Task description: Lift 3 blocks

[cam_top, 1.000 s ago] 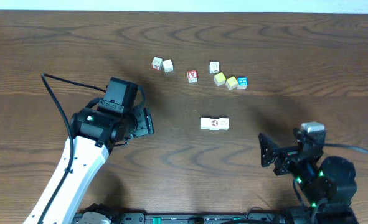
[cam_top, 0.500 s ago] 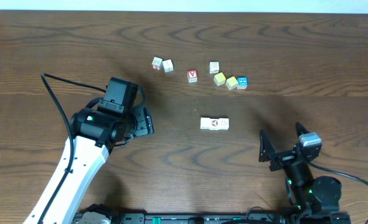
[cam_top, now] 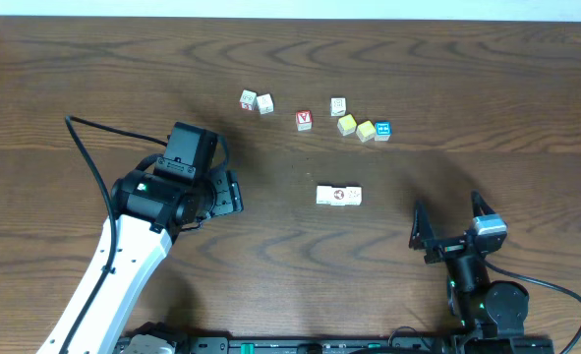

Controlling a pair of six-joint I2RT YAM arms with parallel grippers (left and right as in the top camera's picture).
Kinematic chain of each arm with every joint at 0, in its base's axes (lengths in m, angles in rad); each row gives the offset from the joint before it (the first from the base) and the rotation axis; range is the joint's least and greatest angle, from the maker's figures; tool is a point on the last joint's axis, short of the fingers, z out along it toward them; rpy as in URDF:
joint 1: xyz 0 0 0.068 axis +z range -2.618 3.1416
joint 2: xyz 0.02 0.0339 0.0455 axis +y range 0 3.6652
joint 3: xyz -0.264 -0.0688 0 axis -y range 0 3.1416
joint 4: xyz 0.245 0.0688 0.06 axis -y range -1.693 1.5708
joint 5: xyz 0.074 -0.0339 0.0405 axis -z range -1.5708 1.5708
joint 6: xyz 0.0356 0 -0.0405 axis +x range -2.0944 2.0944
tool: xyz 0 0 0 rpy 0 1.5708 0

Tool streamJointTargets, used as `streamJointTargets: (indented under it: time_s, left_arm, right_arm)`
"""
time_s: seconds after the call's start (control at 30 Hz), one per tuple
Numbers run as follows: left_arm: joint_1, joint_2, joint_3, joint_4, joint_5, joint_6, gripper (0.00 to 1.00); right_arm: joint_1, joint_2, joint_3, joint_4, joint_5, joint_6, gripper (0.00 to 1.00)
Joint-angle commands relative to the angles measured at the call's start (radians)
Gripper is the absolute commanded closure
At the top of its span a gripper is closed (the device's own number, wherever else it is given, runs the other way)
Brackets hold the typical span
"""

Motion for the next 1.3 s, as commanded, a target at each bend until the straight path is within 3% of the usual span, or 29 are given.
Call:
streamJointTargets:
  time_s: [0.0,0.1,1.27]
  left_arm:
    - [0.006,0.005,0.014,-0.005,-0.013,0.010,0.25]
    - [0.006,0.005,0.014,-0.005,-0.013,0.010,0.25]
    - [0.006,0.005,0.014,-0.005,-0.013,0.010,0.25]
  right_arm:
    - [-0.003,-0.008,-0.004,-0.019,0.076,-0.012,0.01]
    - [-0.003,-0.008,-0.004,-0.105,0.119,-0.011,0.01]
    - [-0.003,-0.008,-0.004,-0.099,0.122,-0.017,0.01]
